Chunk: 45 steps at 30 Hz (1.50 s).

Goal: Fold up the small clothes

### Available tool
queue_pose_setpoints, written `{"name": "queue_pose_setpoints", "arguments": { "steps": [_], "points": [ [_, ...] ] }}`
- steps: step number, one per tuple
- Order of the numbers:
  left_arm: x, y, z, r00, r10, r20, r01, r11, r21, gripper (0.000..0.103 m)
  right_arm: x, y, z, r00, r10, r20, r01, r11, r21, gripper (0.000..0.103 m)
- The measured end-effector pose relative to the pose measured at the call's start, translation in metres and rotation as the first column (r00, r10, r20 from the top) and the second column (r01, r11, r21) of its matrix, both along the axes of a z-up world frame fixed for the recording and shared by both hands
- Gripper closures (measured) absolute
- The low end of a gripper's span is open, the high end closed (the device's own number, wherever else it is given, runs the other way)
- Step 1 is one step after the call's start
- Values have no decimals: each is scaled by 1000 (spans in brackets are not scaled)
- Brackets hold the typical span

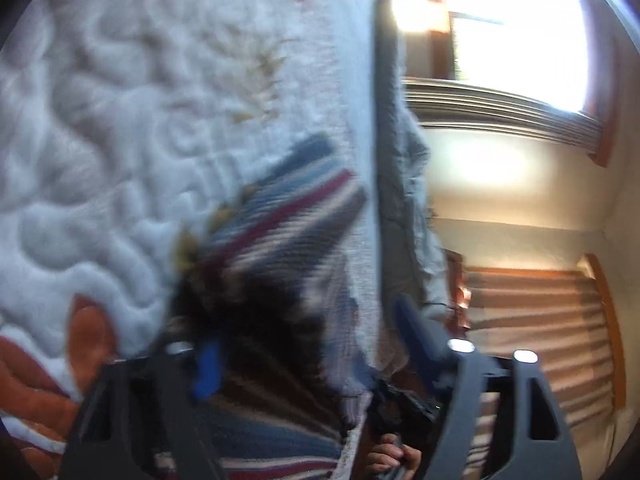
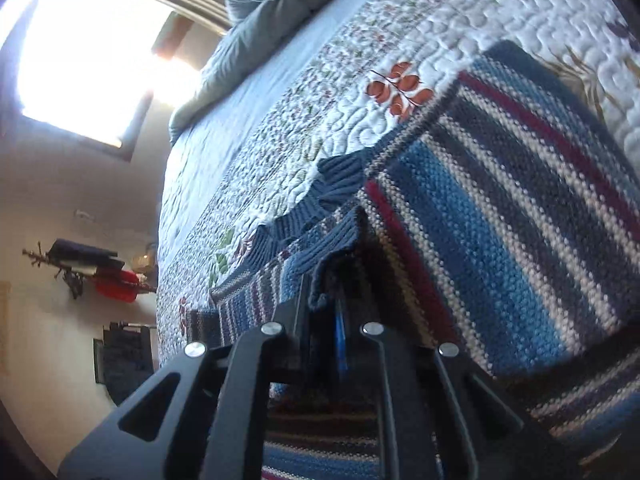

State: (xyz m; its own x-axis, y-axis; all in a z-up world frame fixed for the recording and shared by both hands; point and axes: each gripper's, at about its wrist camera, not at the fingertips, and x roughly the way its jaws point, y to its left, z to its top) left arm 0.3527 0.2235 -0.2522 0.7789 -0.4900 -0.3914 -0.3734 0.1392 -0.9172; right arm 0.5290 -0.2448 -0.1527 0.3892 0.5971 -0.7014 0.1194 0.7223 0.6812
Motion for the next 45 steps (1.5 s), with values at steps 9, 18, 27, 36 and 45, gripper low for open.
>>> {"name": "queue_pose_setpoints", "arguments": {
  "steps": [9, 18, 27, 36, 45],
  "points": [
    [-18, -12, -6, 999, 9, -49, -3, 994, 109, 75, -14, -19, -33, 999, 18, -30, -18, 1000, 12, 89],
    [-38, -19, 3, 1000, -14, -11, 16, 991, 135, 69, -6, -29, -31, 997, 11, -75, -3, 995, 105, 63],
    [-32, -12, 14, 995, 14, 100, -20, 999, 51, 37, 16, -14, -35, 976, -15, -216, 33, 996, 78, 58],
    [-20, -17, 14, 994, 0, 107, -10, 996, 88, 32, 6, 16, -27, 968, 16, -251, 12, 994, 110, 66],
    [-17, -22, 20, 992, -16, 125, 2, 994, 111, 31, 23, 36, 53, 989, 113, 95, -100, 987, -124, 96]
  ]
}}
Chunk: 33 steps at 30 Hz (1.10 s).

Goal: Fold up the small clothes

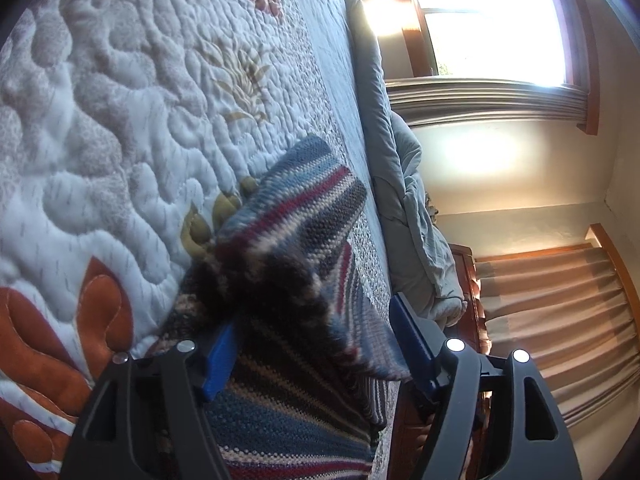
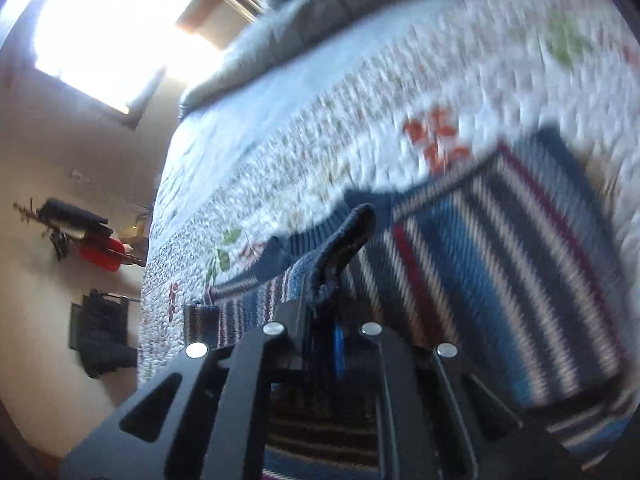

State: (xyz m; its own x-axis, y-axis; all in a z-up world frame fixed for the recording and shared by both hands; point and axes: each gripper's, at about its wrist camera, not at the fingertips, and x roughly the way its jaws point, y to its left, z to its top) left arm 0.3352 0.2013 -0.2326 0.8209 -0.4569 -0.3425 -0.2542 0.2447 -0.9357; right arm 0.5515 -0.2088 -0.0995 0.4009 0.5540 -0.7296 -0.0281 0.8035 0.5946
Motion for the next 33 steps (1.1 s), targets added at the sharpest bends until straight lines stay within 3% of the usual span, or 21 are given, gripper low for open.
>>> {"name": "queue_pose_setpoints", "arguments": {
  "steps": [3, 5, 8, 13, 16, 18, 20, 23, 24, 27, 30, 33],
  "points": [
    [-2, -1, 2, 999, -36, 3, 36, 999, -36, 31, 0, -27, 20, 997, -21, 78, 23, 999, -24, 96],
    [-7, 2, 2, 999, -44, 13, 45, 997, -70, 31, 0, -45, 20, 996, -39, 84, 41, 999, -31, 96],
    [-11, 7, -1, 999, -52, 9, 53, 993, -101, 31, -1, -70, 3, 996, -59, 59, 62, 997, -37, 96],
    [-4, -10, 9, 990, -134, -47, 133, 991, -22, 32, -6, -92, -44, 996, -83, -14, 83, 996, -29, 96],
    [-5, -15, 16, 982, -180, -61, 179, 984, -25, 32, -6, -97, -58, 995, -88, -38, 87, 996, -14, 96],
    [-6, -14, 25, 980, -199, -16, 198, 979, -42, 32, -8, -99, -62, 995, -85, -43, 84, 996, -12, 95],
    [-7, -12, 41, 980, -192, 55, 193, 981, -12, 31, -9, -99, -65, 995, -83, -50, 83, 996, -15, 94],
    [-4, -11, 58, 976, -165, 143, 160, 986, 46, 18, -12, -103, -73, 993, -91, -73, 90, 996, -26, 90],
    [-1, -11, 57, 975, -163, 152, 158, 986, 48, 18, -13, -105, -74, 992, -92, -84, 91, 996, -20, 84],
    [7, -12, 37, 980, -169, 106, 170, 985, 2, 18, -16, -118, -68, 986, -138, -90, 138, 990, -1, 68],
    [13, -18, 22, 974, -195, 113, 204, 976, -74, 18, -11, -126, -62, 980, -166, -106, 171, 985, 34, 64],
    [20, -24, 21, 970, -218, 110, 224, 974, -39, 18, -1, -117, -62, 982, -149, -119, 150, 989, 3, 57]
  ]
}}
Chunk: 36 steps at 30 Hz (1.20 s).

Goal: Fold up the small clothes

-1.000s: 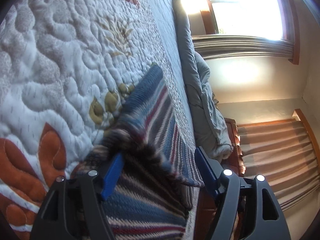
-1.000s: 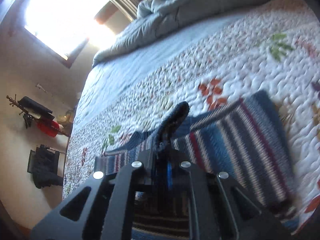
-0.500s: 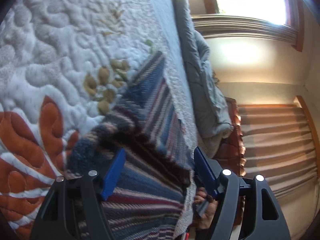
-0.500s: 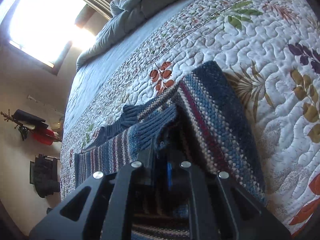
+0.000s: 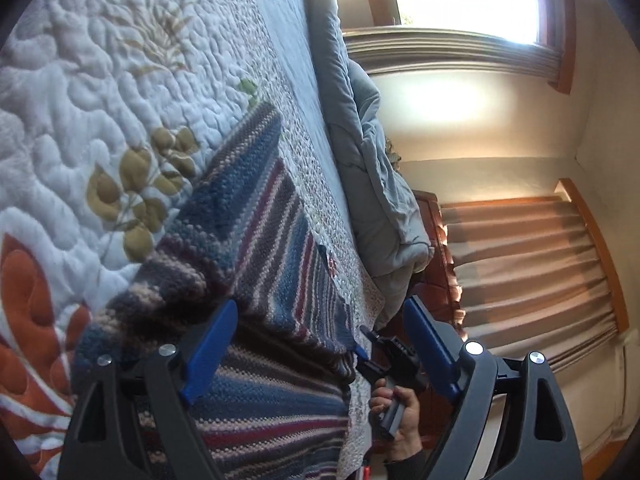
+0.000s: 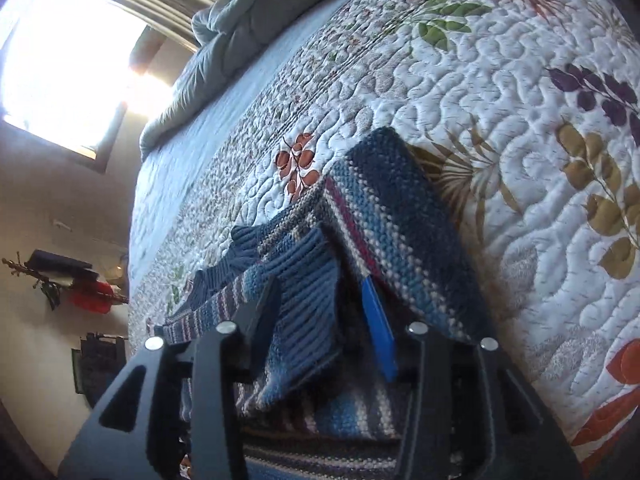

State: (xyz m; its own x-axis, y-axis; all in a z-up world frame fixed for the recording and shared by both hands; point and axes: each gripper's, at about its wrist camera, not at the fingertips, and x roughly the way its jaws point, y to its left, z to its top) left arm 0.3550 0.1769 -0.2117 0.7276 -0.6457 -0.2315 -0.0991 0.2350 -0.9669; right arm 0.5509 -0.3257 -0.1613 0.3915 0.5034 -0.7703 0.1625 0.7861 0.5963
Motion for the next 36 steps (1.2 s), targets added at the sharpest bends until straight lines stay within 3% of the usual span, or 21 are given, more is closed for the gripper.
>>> {"name": "queue_pose_setpoints", "arguments": {
  "steps": [3, 6, 8, 11, 14, 17, 23, 25, 27, 29, 31, 36],
  "points": [
    [3, -10, 2, 1000, -5, -17, 6, 996, 91, 18, 10, 18, -8, 998, 46, -34, -47, 998, -39, 58],
    [3, -21, 6, 999, 2, -48, 9, 973, 229, 18, 13, 37, -10, 994, 109, -14, -109, 977, -181, 78],
    [4, -28, 8, 998, 2, -62, 16, 958, 287, 18, 14, 38, -12, 993, 120, -3, -117, 967, -224, 81],
    [7, -40, 14, 997, -4, -73, 31, 927, 373, 18, 9, 37, -2, 990, 138, 44, -124, 966, -228, 79],
    [5, -53, 24, 997, -25, -70, 53, 897, 439, 18, -7, 34, 26, 978, 134, 160, -87, 959, -270, 77],
    [-3, -69, 42, 998, -33, -45, 53, 821, 568, 18, -28, 41, 36, 960, 186, 212, -121, 951, -284, 77],
    [-21, -100, 73, 999, -49, -13, 43, 686, 727, 18, -25, 40, -9, 981, 178, 77, -153, 954, -257, 77],
    [-32, -110, 88, 998, -60, 8, 32, 632, 774, 18, -31, 39, -6, 981, 172, 89, -143, 953, -266, 78],
    [-42, -117, 102, 997, -66, 30, 14, 589, 808, 17, -41, 38, 2, 981, 164, 100, -136, 960, -246, 63],
    [-50, -123, 116, 997, -64, 49, -5, 560, 828, 14, -60, 39, 16, 977, 172, 123, -142, 964, -224, 61],
    [-62, -127, 132, 996, -57, 63, -21, 553, 833, 13, -82, 39, 28, 972, 189, 139, -159, 966, -203, 60],
    [-101, -140, 157, 996, -66, 61, -17, 527, 850, 8, -160, 33, 62, 949, 264, 175, -233, 956, -178, 36]
  ]
}}
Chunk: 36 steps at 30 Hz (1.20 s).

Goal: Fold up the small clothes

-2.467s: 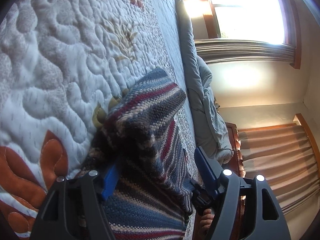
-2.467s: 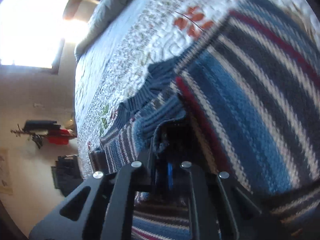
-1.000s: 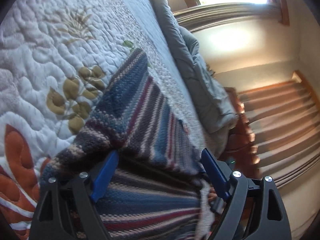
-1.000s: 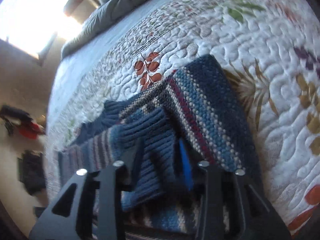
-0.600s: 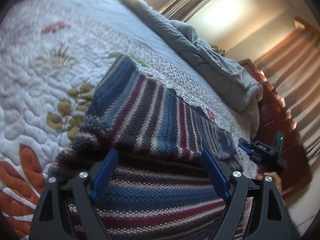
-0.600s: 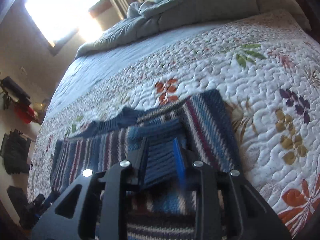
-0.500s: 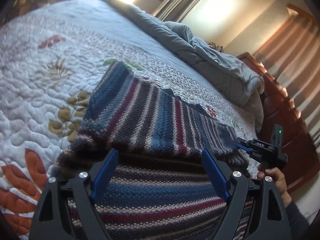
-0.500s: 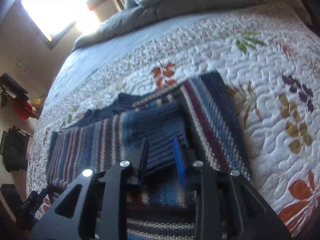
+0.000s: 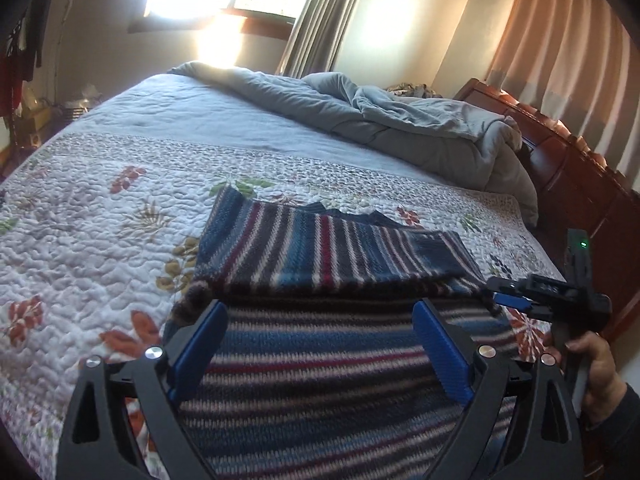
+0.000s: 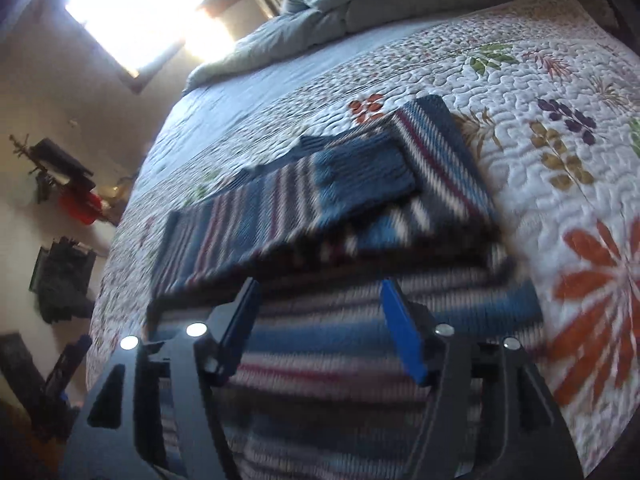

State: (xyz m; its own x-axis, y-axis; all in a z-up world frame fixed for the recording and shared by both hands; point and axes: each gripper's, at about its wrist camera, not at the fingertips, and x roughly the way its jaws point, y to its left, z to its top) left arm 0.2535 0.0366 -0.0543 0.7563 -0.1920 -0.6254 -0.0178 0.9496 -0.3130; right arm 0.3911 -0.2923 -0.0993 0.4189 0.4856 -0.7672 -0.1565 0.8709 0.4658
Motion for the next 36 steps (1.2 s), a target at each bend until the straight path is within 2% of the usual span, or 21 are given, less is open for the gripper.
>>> {"name": "queue_pose_setpoints", "arguments": {
  "steps": [1, 3, 5, 8, 10, 14, 17, 19, 21, 24, 25, 26, 29, 33, 36],
  "points": [
    [-12, 0, 2, 1000, -3, -8, 3, 1000, -3, 7, -20, -4, 6, 1000, 19, 0, -19, 1000, 10, 33],
    [-37, 2, 3, 999, -16, -35, 16, 1000, -8, 6, -59, -16, 12, 999, 41, -26, -40, 998, 37, 21],
    [-61, 7, 0, 997, -27, -68, 25, 999, -29, 6, -93, -29, 17, 997, 61, -47, -57, 996, 68, 19],
    [-99, 28, -16, 988, -46, -145, 25, 990, -142, 5, -146, -61, 15, 993, 48, -110, -32, 990, 137, 14],
    [-124, 46, -32, 978, -46, -203, -5, 970, -244, 5, -177, -84, 5, 986, 33, -164, 1, 979, 205, 14],
    [-165, 72, -62, 960, -12, -280, -87, 938, -337, 4, -215, -122, -22, 969, -14, -248, 71, 972, 226, 14],
    [-177, 81, -89, 941, -45, -336, -114, 892, -437, 4, -227, -136, -41, 956, -25, -293, 96, 968, 232, 14],
    [-180, 84, -111, 918, -66, -391, -151, 854, -497, 4, -229, -141, -57, 943, -34, -331, 118, 965, 236, 18],
    [-182, 83, -128, 907, -96, -410, -167, 812, -560, 4, -229, -140, -72, 926, -21, -376, 129, 956, 265, 29],
    [-183, 81, -154, 884, -110, -454, -230, 743, -628, 4, -229, -133, -86, 912, -25, -409, 144, 954, 262, 37],
    [-182, 79, -160, 881, -116, -459, -238, 729, -642, 4, -229, -129, -89, 909, -23, -416, 144, 954, 264, 38],
    [-182, 77, -164, 878, -120, -463, -243, 723, -647, 4, -228, -127, -92, 906, -22, -422, 145, 954, 262, 41],
    [-183, 70, -168, 878, -99, -469, -255, 732, -632, 4, -229, -118, -101, 893, -28, -449, 156, 955, 252, 43],
    [-185, 62, -163, 885, -121, -451, -242, 707, -664, 4, -228, -113, -101, 893, -21, -449, 158, 950, 269, 43],
    [-181, 58, -159, 883, -114, -455, -231, 738, -633, 4, -225, -110, -101, 892, -13, -451, 152, 950, 274, 43]
  ]
}}
